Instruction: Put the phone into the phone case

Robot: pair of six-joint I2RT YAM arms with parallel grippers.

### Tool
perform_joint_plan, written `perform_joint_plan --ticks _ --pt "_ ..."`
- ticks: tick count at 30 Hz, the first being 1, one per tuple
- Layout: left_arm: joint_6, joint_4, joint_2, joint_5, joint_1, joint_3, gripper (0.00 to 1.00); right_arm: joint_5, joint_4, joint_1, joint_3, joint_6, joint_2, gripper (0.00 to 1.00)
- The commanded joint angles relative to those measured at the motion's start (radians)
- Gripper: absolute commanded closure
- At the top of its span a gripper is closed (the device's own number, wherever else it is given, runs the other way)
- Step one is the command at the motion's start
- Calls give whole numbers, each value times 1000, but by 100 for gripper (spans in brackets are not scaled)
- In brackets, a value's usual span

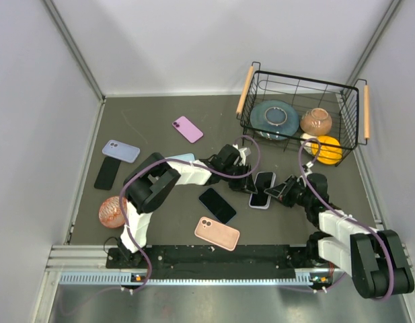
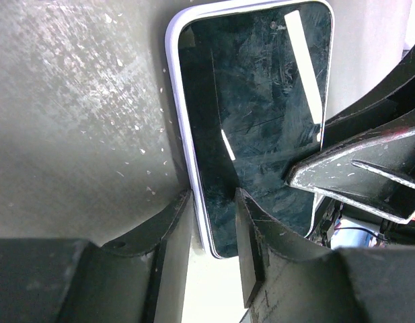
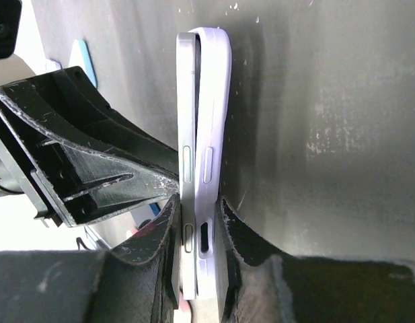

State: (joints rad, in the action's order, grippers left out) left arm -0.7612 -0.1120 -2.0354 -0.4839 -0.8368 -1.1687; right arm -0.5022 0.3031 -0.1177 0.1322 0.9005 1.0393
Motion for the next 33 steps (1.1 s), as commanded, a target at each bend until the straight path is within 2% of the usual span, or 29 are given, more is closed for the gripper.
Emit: perform_joint_plan --ticks 1,7,8,10,13,18,33 --pt "22 48 6 15 -16 21 61 -59 62 -14 44 12 30 98" --pt "25 48 7 13 -16 20 55 -113 134 -13 52 31 68 100" --pt "25 51 7 13 -16 23 55 -133 140 -14 52 32 71 88" --pt "25 51 6 13 -15 23 55 -133 146 -14 49 40 67 74" --pt "26 52 3 10 -13 26 56 -122 160 -13 37 43 47 69" --pt "19 46 3 2 -5 33 59 -131 205 -14 20 54 34 67" --pt "19 32 4 -25 13 44 57 -148 281 -13 1 71 56 68"
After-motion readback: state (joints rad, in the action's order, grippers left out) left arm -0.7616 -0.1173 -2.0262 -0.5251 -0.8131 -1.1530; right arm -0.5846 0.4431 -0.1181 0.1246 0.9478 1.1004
